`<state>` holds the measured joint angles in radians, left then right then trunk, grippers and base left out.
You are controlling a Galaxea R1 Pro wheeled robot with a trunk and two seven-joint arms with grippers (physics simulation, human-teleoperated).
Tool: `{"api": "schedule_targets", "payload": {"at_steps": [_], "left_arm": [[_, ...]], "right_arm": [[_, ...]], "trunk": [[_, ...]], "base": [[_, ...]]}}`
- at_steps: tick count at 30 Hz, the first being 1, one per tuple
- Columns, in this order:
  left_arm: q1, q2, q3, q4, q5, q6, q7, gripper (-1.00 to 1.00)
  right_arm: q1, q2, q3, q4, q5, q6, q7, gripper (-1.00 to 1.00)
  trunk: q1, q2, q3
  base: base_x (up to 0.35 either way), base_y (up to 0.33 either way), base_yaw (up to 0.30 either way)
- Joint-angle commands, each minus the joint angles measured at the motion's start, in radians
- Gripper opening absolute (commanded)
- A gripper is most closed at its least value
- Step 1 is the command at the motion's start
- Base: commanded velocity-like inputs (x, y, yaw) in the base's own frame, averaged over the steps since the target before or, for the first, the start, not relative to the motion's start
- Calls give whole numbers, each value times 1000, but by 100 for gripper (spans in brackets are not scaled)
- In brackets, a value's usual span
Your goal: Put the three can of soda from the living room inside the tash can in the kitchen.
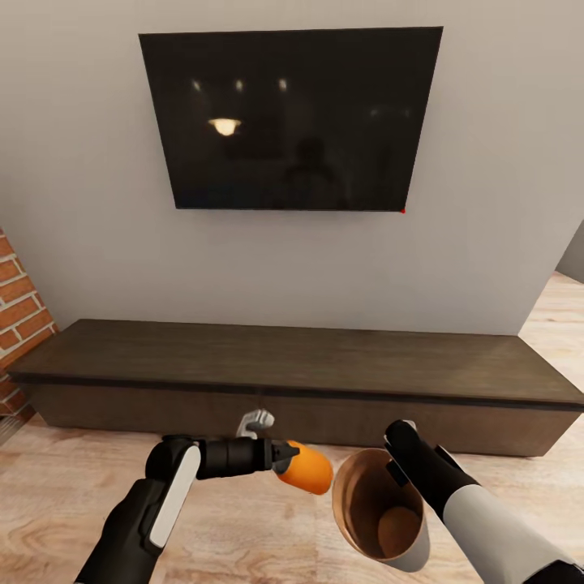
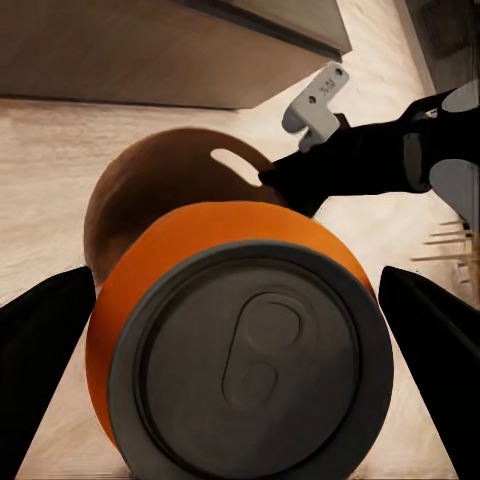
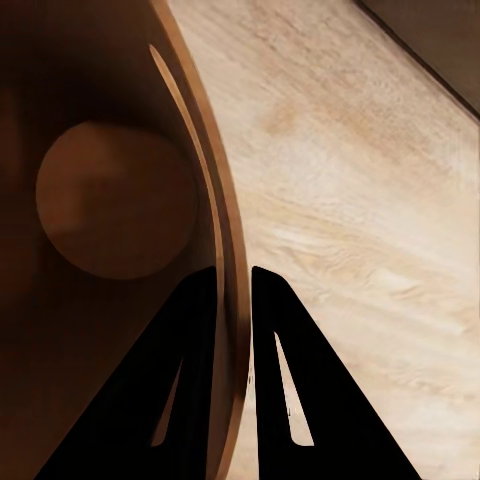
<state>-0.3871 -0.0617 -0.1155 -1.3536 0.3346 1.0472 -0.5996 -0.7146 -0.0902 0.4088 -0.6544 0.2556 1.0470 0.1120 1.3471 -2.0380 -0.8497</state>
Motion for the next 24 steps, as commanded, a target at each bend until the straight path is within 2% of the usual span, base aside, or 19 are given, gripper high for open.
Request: {"api": "schedule_targets", "payload": {"at_steps": [1,3,9,18,24], "left_arm": [[3,0,-10,0,4,0,-4,-100],[8,1,-39,-1,25,0,-12,-100],[12,3,-73,-6,55,0,-20,-100],[13,-1,-85,-8,58,0,-22,-100],[13,-5,-108,-7,58,0,-20,-100]], "right_arm": [[0,2,0,0,12,0,-4,-100],[0,7,0,2,11,-1,-35,-100],[0,29,-2,51,10,-5,-110,-100],[0,36,-7,60,10,-5,-120,-100],[0,60,-13,61,10,-5,-121,-100]], "trunk": [[0,0,0],[0,0,0],[0,0,0],[0,0,0],[0,0,0]], "base": [[0,0,0],[0,0,0],[0,0,0],[0,0,0],[0,0,0]]}}
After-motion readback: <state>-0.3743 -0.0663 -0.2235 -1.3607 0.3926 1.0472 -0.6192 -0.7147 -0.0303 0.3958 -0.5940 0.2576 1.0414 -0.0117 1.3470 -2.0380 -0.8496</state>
